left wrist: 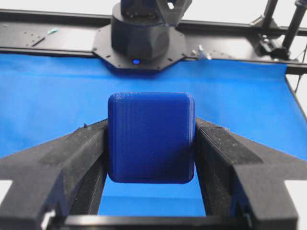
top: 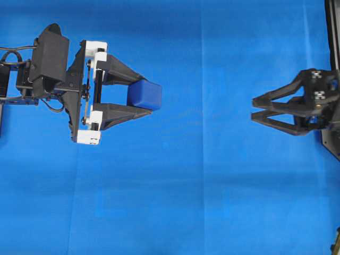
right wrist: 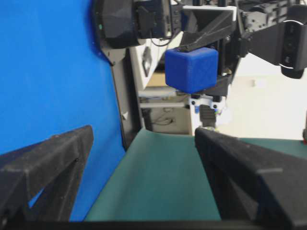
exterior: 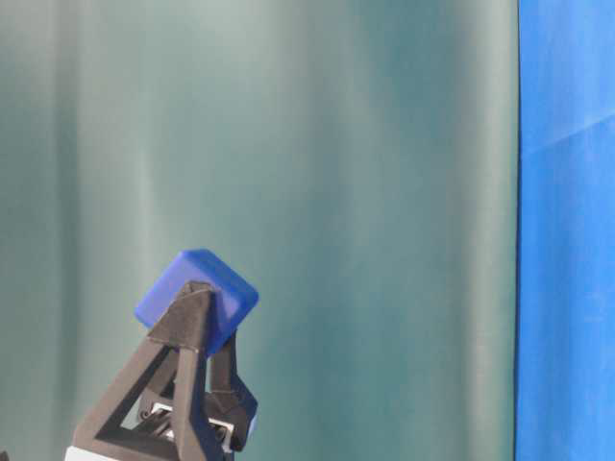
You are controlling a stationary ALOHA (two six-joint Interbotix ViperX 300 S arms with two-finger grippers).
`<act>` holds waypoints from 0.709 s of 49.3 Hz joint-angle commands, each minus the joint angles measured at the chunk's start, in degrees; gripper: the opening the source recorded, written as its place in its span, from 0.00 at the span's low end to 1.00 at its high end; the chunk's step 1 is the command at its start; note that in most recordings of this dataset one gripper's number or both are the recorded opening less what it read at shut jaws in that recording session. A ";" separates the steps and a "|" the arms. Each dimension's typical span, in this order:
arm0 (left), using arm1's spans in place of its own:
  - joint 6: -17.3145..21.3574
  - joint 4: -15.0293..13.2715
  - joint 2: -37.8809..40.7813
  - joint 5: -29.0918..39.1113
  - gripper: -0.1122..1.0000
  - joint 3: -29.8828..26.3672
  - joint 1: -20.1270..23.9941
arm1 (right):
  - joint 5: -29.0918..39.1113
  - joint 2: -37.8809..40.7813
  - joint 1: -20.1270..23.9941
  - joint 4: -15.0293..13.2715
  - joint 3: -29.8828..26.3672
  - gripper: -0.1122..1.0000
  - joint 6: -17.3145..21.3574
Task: Handover the blue block to the right arm after grasping it with the left arm, then place it in the designated position.
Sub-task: 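Rotate the right gripper and open it toward the held cube, then extend the right gripper to the cube held by the left gripper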
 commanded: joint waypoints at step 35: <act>-1.41 0.00 -1.05 0.35 0.52 -0.62 -0.09 | -0.53 27.07 -1.32 0.26 -24.87 0.94 0.18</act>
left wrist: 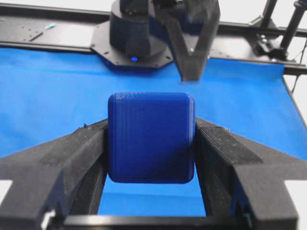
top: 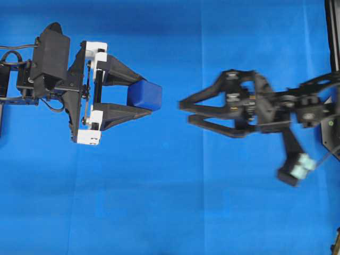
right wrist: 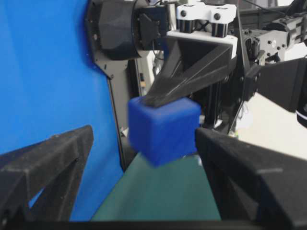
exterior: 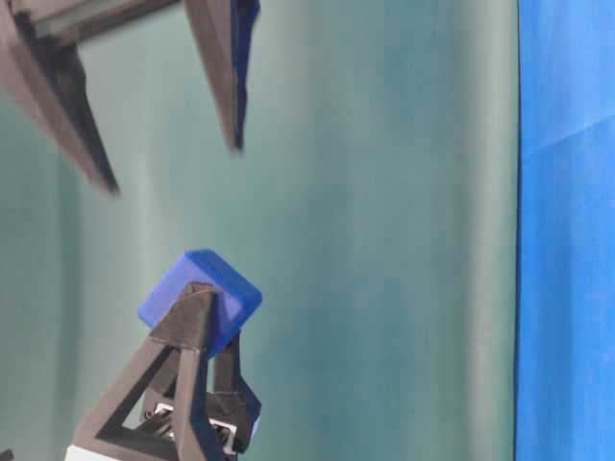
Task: Handover the blue block to the right arm after grasping it with the left arm, then place it in the designated position.
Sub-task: 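Extend the right gripper to the cube held by the left gripper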
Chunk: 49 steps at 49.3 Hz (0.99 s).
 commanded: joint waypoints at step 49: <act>-0.09 0.00 -1.14 -0.18 0.52 -0.53 -0.09 | -0.09 12.92 -2.11 0.18 -14.77 0.94 0.09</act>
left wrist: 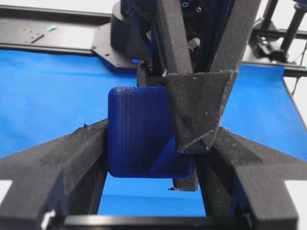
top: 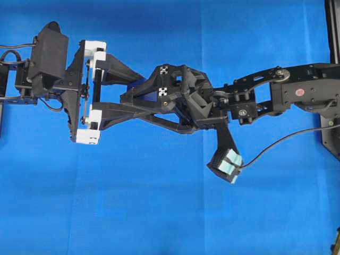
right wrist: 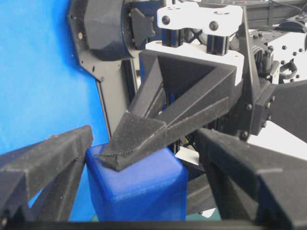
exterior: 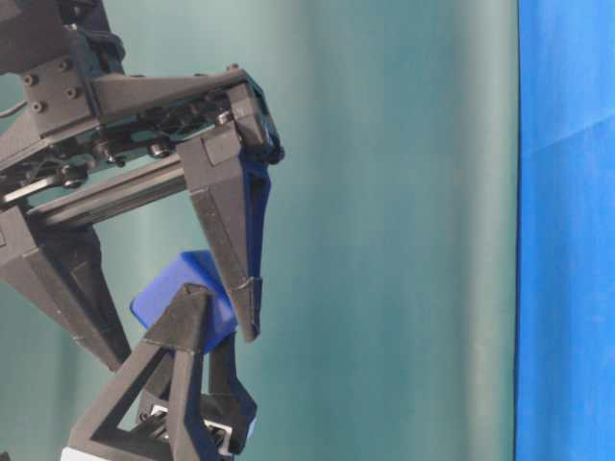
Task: Handover the blue block to the right arm after grasping it with the left arm, then place it in the designated position.
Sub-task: 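Extend the right gripper to the cube held by the left gripper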
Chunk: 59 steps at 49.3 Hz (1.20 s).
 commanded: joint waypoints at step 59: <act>-0.09 0.00 -1.14 0.35 0.52 -0.62 -0.88 | 7.38 -1.76 -0.53 0.53 -1.32 0.56 0.26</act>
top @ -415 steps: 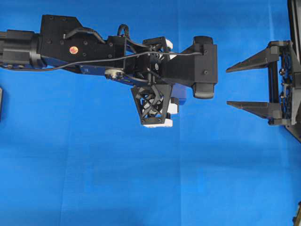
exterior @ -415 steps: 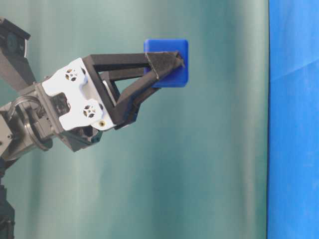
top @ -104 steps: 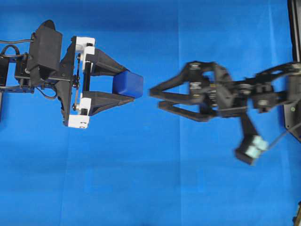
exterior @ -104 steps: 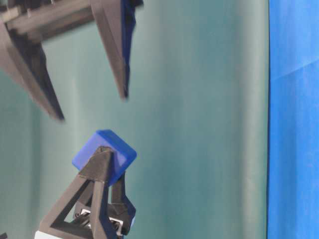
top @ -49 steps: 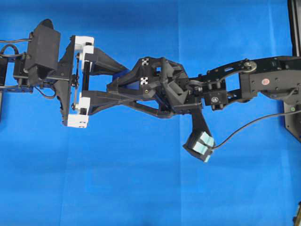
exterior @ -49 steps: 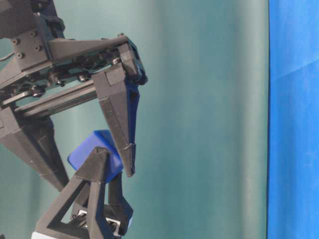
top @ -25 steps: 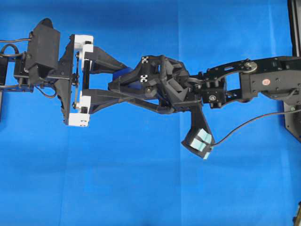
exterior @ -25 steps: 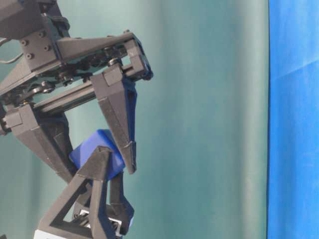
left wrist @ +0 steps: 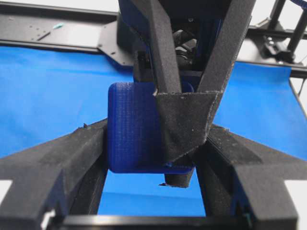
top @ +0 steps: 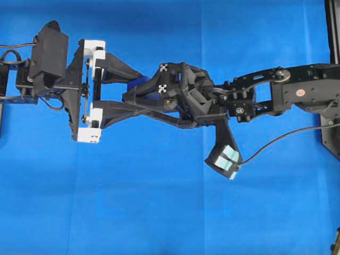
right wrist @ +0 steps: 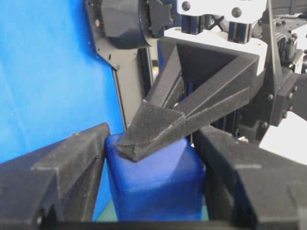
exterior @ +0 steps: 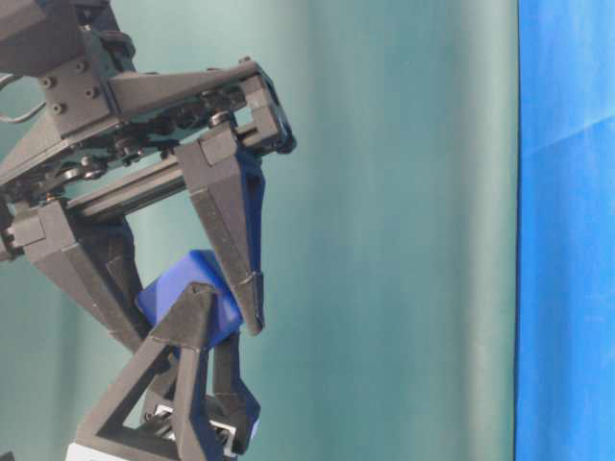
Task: Handover the blue block to the right arm after grasping it with the left arm, then place it in the designated position.
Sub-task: 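Extend the right gripper to the cube held by the left gripper, then close the right gripper on the cube and open the left gripper, then pull the cube back toward the right side with the right gripper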
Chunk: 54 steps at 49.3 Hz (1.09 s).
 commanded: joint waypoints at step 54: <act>0.26 0.18 -12.74 0.26 0.92 8.26 -0.70 | 1.14 -15.47 1.85 0.97 11.78 0.51 0.26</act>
